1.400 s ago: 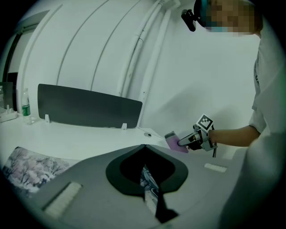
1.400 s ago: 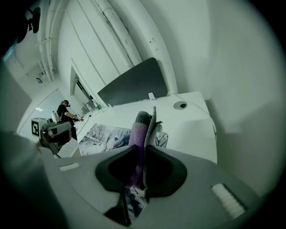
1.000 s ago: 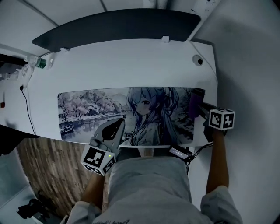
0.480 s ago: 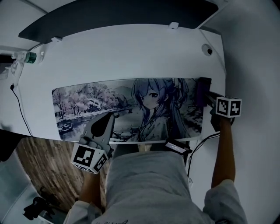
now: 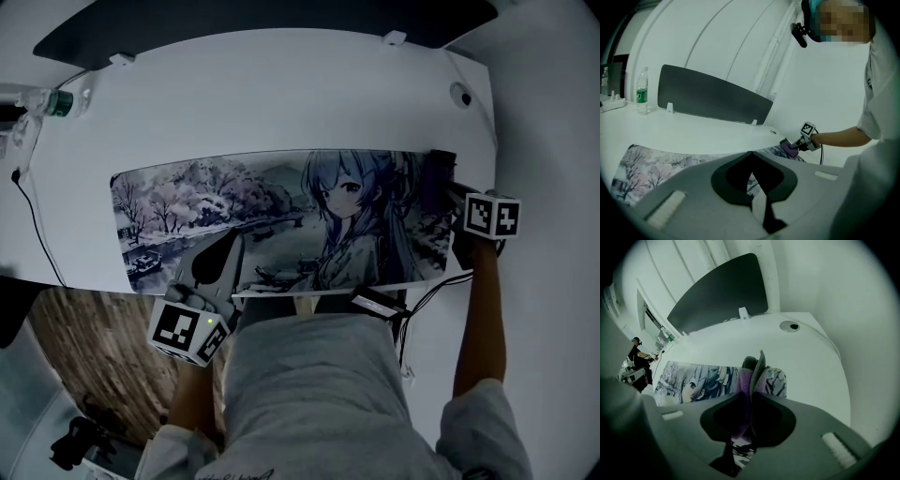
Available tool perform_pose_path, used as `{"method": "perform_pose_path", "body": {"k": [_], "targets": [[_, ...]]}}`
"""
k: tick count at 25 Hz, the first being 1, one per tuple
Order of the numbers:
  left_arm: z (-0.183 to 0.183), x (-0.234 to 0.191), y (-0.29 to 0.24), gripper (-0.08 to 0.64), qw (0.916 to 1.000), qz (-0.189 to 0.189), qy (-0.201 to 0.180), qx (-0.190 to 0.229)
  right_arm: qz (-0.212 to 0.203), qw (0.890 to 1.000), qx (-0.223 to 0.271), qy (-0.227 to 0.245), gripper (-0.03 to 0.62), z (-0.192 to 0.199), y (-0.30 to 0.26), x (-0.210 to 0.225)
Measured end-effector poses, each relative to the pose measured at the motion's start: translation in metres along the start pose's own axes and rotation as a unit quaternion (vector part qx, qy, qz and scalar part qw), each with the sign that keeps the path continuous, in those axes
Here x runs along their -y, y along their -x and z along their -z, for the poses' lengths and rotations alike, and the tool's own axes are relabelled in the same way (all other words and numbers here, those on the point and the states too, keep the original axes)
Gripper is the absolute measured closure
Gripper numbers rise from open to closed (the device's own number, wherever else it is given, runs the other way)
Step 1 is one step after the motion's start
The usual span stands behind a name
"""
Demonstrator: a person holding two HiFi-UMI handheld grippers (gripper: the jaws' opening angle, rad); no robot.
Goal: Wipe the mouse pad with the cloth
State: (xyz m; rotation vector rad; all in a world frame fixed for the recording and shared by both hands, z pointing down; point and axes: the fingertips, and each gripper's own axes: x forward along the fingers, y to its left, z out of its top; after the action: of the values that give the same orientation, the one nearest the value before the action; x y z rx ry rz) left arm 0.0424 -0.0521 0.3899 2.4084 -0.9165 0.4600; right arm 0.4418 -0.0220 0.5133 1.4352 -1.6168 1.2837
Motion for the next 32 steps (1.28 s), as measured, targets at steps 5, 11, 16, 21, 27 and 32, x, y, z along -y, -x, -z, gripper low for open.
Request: {"method": "perform_pose_path", "body": {"k": [5, 11, 16, 21, 27, 32], "targets": [[0.004, -0.031, 0.027, 0.541, 0.9998, -0.016, 0.007, 0.007, 0.002, 1.0, -0.003, 0.006, 0.523, -0.003, -0.009, -0.031], [0.01, -0.065, 0.06, 0.541, 0.9993, -0.032, 0.013, 0.014, -0.003, 1.0, 0.0, 0.009, 0.523, -0.006, -0.023, -0.073], [0.008, -0.092, 0.085, 0.541, 0.9988, -0.041, 0.016, 0.02, -0.012, 1.0, 0.001, 0.01, 0.523, -0.009, -0.033, -0.112], [0.011, -0.117, 0.107, 0.541, 0.9986, -0.04, 0.015, 0.03, -0.025, 1.0, 0.002, 0.012, 0.523, -0.011, -0.047, -0.155], [0.01, -0.143, 0.123, 0.541, 0.9984, -0.043, 0.016, 0.034, -0.037, 0.999, 0.004, 0.013, 0.523, -0.013, -0.061, -0.197], [0.013, -0.163, 0.132, 0.541, 0.9982, -0.042, 0.018, 0.04, -0.046, 0.999, -0.001, 0.019, 0.523, -0.016, -0.071, -0.231]]}}
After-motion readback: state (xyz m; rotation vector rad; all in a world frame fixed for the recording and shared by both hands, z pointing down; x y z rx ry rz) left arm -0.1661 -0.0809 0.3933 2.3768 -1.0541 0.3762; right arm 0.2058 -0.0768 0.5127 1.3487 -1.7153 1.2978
